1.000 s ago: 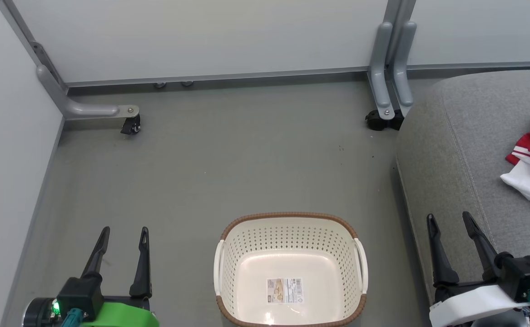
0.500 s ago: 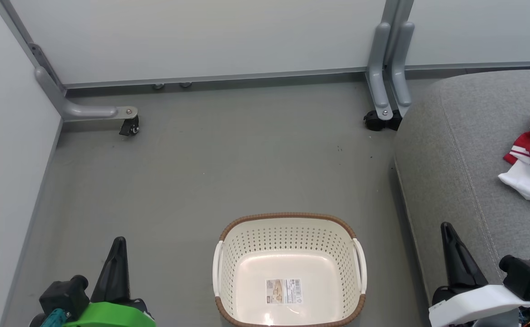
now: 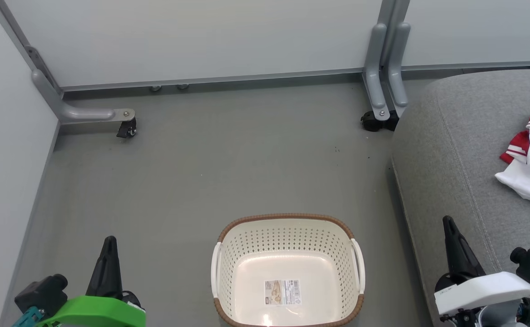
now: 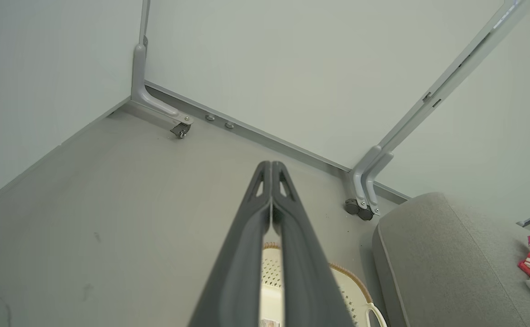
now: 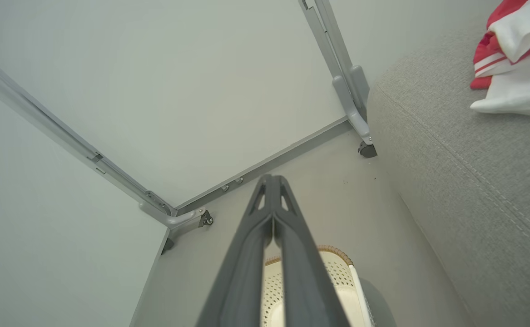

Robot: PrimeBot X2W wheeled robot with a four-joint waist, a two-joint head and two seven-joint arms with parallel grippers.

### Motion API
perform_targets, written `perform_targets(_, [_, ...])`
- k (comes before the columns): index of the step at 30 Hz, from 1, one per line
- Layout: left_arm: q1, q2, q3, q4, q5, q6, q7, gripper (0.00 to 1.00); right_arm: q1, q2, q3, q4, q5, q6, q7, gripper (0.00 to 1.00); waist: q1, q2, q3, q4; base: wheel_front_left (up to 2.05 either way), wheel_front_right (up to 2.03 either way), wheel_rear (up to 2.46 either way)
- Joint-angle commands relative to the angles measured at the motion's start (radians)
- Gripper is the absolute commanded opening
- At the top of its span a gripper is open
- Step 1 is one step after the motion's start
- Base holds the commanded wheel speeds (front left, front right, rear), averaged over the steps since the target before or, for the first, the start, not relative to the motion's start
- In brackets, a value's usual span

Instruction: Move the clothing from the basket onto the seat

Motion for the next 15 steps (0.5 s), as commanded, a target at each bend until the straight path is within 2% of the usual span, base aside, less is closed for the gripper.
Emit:
perform_targets(1, [-0.036,-0.001,0.011,-0.009,-0.041,-0.005,0.009,0.00,-0.027,-0.008,0.000,-0.004,0.042,0.000,0.005,0.00,0.0000,0.0000,0.000,-0.001,0.00,0.00,0.00])
perform_targets(15, [-0.060,-0.005,0.033,-0.001,-0.270,-0.008,0.067,0.00,-0.068,-0.016,-0.005,0.042,0.275,0.000,0.038,0.00,0.0000,0.0000,-0.004,-0.010,0.00,0.00,0.00])
